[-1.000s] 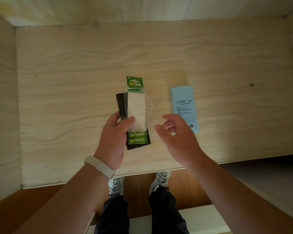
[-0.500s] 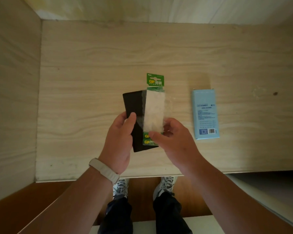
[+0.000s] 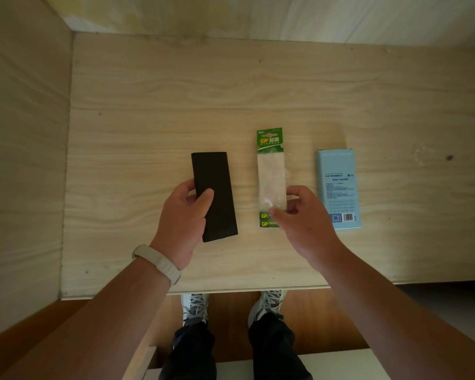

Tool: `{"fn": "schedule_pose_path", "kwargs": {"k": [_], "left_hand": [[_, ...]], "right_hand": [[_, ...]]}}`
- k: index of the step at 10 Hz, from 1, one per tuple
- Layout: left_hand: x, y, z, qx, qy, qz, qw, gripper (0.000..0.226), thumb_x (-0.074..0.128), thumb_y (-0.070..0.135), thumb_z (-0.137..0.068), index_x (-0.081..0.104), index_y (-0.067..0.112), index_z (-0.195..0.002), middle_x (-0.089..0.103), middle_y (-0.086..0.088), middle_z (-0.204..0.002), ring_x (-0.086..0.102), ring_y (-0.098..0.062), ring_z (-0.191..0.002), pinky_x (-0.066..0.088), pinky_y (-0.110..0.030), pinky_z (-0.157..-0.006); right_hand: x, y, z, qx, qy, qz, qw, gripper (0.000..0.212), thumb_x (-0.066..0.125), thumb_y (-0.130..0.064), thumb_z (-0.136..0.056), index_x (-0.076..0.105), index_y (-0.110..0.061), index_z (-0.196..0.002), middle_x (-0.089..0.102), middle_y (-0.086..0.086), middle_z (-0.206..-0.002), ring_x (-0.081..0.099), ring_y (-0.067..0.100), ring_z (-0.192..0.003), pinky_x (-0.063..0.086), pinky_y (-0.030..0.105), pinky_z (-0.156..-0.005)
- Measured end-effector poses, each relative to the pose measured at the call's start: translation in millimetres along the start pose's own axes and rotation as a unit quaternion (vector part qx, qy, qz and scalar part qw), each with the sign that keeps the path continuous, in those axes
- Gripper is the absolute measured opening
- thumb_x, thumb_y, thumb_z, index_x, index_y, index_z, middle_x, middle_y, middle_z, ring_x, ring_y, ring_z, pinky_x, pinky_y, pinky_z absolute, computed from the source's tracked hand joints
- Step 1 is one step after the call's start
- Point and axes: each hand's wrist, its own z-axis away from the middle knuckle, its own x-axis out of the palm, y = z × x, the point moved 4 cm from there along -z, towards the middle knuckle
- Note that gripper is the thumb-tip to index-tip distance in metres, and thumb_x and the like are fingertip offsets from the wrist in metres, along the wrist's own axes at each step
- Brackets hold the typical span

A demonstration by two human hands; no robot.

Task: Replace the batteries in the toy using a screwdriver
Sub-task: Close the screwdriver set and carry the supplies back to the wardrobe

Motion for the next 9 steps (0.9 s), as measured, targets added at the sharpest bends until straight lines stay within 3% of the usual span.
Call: {"fn": "schedule_pose_path", "kwargs": {"k": [2,4,6,7,8,9], "left_hand": [[-2,-2,-12,0.009,-0.001,-0.05,0.999,0.037,0.059,0.004,-0.094,0.06,0.029,-0.121,0.074,0.001,-0.109,0.074,-0.011,-0.088,0.059,-0.023,-0.063],[-4,-7,-12,0.049,0.034,-0.101,0.993,0.035,0.067,0.007,-0.09,0.062,0.025,-0.12,0.074,0.004,-0.107,0.073,-0.015,-0.095,0.062,-0.034,-0.075],[-9,-4,-10,0.132,0.109,-0.271,0.947,0.028,0.072,0.022,-0.088,0.06,0.027,-0.113,0.068,0.013,-0.093,0.067,-0.003,-0.081,0.051,-0.01,-0.058],[-11,-3,-8,0.151,0.124,-0.341,0.919,0.018,0.071,0.024,-0.088,0.062,0.025,-0.103,0.067,0.002,-0.092,0.064,-0.012,-0.083,0.042,-0.014,-0.062],[-13,-2,-3,0.149,0.126,-0.354,0.915,0.012,0.065,0.021,-0.089,0.059,0.029,-0.095,0.067,-0.003,-0.088,0.062,-0.01,-0.078,0.039,-0.015,-0.063],[-15,9,13,0.158,0.127,-0.38,0.903,0.027,0.061,0.024,-0.092,0.061,0.022,-0.119,0.063,0.001,-0.105,0.058,-0.003,-0.083,0.038,-0.013,-0.066]], "right_hand": [[1,9,-3,-0.02,0.014,0.101,0.995,0.027,0.07,-0.026,-0.083,0.054,-0.039,-0.1,0.07,-0.016,-0.082,0.064,-0.004,-0.07,0.04,0.013,-0.054],[3,10,-3,-0.081,0.049,0.168,0.981,0.013,0.069,-0.026,-0.084,0.057,-0.027,-0.088,0.058,-0.009,-0.079,0.054,0.004,-0.069,0.035,0.019,-0.055],[7,11,-3,-0.089,0.049,0.181,0.978,0.013,0.065,-0.028,-0.085,0.055,-0.021,-0.087,0.05,-0.006,-0.073,0.047,0.008,-0.062,0.039,0.028,-0.055],[8,9,0,-0.086,0.039,0.188,0.978,0.013,0.064,-0.03,-0.087,0.054,-0.022,-0.089,0.053,-0.004,-0.072,0.052,0.013,-0.065,0.044,0.034,-0.059],[6,9,5,-0.073,0.03,0.198,0.977,0.016,0.063,-0.034,-0.088,0.052,-0.022,-0.089,0.055,-0.004,-0.076,0.056,0.015,-0.07,0.046,0.037,-0.063],[-3,1,15,-0.063,0.027,0.198,0.978,0.023,0.06,-0.042,-0.091,0.054,-0.024,-0.105,0.055,-0.011,-0.086,0.055,0.007,-0.078,0.041,0.031,-0.066]]}}
